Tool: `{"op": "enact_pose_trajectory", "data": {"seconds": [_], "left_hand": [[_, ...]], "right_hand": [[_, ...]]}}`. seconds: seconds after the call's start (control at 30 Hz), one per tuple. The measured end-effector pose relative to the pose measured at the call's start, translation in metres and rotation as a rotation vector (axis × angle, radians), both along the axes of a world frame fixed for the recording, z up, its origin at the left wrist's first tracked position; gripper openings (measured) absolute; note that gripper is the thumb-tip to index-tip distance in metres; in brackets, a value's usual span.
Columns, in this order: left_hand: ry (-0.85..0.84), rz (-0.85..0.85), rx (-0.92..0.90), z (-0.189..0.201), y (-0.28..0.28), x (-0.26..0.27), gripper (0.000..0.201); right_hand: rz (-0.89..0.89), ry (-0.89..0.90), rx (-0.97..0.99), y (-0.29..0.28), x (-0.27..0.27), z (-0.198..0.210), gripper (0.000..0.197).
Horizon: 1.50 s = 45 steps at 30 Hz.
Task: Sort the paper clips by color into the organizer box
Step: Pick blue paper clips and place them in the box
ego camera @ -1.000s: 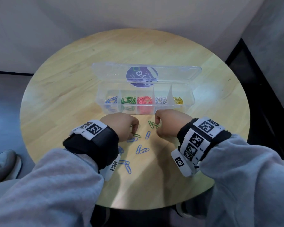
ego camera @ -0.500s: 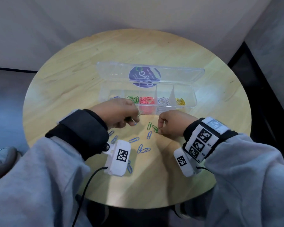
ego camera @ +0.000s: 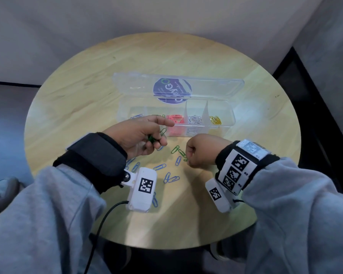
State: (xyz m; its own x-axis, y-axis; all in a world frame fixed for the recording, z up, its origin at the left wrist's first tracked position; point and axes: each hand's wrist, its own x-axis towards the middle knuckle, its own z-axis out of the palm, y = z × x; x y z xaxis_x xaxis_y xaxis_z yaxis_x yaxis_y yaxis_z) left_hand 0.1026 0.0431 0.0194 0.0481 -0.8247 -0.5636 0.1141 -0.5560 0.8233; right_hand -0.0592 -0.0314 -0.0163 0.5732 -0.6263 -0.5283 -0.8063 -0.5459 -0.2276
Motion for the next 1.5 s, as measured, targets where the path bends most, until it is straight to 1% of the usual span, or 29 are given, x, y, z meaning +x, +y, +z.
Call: {"op": "enact_pose_trajectory", "data": {"seconds": [0.03, 0.1, 0.17, 0.2, 0.23, 0.3, 0.4, 0.47, 0.5, 0.57, 0.63, 0.73, 0.8, 0.83, 0.87, 0.9, 0.93, 0.97, 1.03, 1.07, 1.13, 1.17, 1.3, 1.43, 1.5], "left_hand": [[0.012, -0.029, 0.012, -0.001, 0.0, 0.0, 0.038], [0.019, -0.055, 0.044, -0.002, 0.001, 0.0, 0.029], [-0.003, -0.016, 0.098, -0.003, -0.001, -0.001, 0.013], [-0.026, 0.015, 0.128, -0.005, -0.002, -0.002, 0.012], [-0.053, 0.045, 0.161, -0.007, -0.003, -0.002, 0.014], [-0.096, 0.085, 0.21, -0.011, -0.004, -0.003, 0.016], [-0.122, 0.106, 0.254, -0.013, 0.0, -0.005, 0.011], [-0.147, 0.115, 0.266, -0.01, 0.004, -0.006, 0.01], [-0.185, 0.109, 0.267, -0.008, 0.005, -0.007, 0.01], [-0.341, 0.049, 0.26, -0.005, 0.006, -0.01, 0.012], [-0.491, -0.048, 0.239, -0.004, 0.006, -0.015, 0.02], [-0.611, -0.115, 0.211, -0.003, 0.002, -0.026, 0.027], [-0.715, -0.169, 0.183, -0.001, -0.001, -0.032, 0.027], [-0.767, -0.193, 0.157, -0.001, -0.002, -0.035, 0.024], [-0.811, -0.21, 0.128, -0.002, -0.003, -0.038, 0.019], [-0.851, -0.23, 0.105, -0.004, -0.004, -0.04, 0.013], [-0.898, -0.247, 0.081, -0.005, -0.005, -0.042, 0.012], [-0.949, -0.266, 0.068, -0.006, -0.006, -0.043, 0.015], [-1.042, -0.299, 0.075, -0.007, -0.008, -0.046, 0.02], [-1.079, -0.315, 0.08, -0.008, -0.01, -0.047, 0.022], [-1.138, -0.351, 0.081, -0.01, -0.014, -0.049, 0.024], [-1.17, -0.378, 0.09, -0.011, -0.017, -0.05, 0.025], [-1.228, -0.505, 0.155, -0.02, -0.029, -0.057, 0.025], [-1.242, -0.497, 0.226, -0.028, -0.036, -0.056, 0.026], [-1.249, -0.521, 0.235, -0.029, -0.037, -0.055, 0.029]], "right_hand": [[0.006, 0.004, 0.009, 0.0, 0.0, 0.0, 0.007], [0.009, -0.005, 0.024, 0.0, -0.003, 0.004, 0.004], [-0.038, -0.066, 0.081, -0.005, -0.006, 0.011, 0.012], [-0.083, -0.115, 0.132, -0.008, -0.008, 0.015, 0.017], [-0.136, -0.169, 0.193, -0.012, -0.01, 0.019, 0.02], [-0.247, -0.277, 0.328, -0.017, -0.015, 0.024, 0.021], [-0.415, -0.432, 0.564, -0.019, -0.02, 0.016, 0.024], [-0.531, -0.493, 0.708, -0.016, -0.021, 0.01, 0.023], [-0.582, -0.515, 0.772, -0.014, -0.021, 0.008, 0.023], [-0.636, -0.541, 0.855, -0.011, -0.021, 0.006, 0.027], [-0.677, -0.558, 0.87, -0.008, -0.02, 0.006, 0.031], [-0.798, -0.601, 0.885, -0.008, -0.021, 0.01, 0.028], [-0.815, -0.588, 0.849, -0.009, -0.023, 0.012, 0.024], [-0.79, -0.559, 0.798, -0.009, -0.023, 0.013, 0.022], [-0.725, -0.508, 0.709, -0.009, -0.024, 0.013, 0.02], [-0.621, -0.436, 0.589, -0.009, -0.024, 0.014, 0.021], [-0.5, -0.357, 0.46, -0.008, -0.024, 0.015, 0.025], [-0.394, -0.29, 0.351, -0.007, -0.023, 0.016, 0.029], [-0.272, -0.222, 0.243, -0.002, -0.02, 0.02, 0.032], [-0.229, -0.197, 0.208, 0.0, -0.017, 0.02, 0.029], [-0.15, -0.132, 0.11, 0.004, -0.01, 0.017, 0.018], [-0.124, -0.102, 0.068, 0.005, -0.006, 0.014, 0.015], [-0.095, -0.05, -0.003, 0.005, 0.007, 0.004, 0.025], [-0.06, -0.039, -0.057, 0.001, 0.015, -0.003, 0.012], [-0.062, -0.028, -0.057, 0.0, 0.016, -0.007, 0.016]]}}
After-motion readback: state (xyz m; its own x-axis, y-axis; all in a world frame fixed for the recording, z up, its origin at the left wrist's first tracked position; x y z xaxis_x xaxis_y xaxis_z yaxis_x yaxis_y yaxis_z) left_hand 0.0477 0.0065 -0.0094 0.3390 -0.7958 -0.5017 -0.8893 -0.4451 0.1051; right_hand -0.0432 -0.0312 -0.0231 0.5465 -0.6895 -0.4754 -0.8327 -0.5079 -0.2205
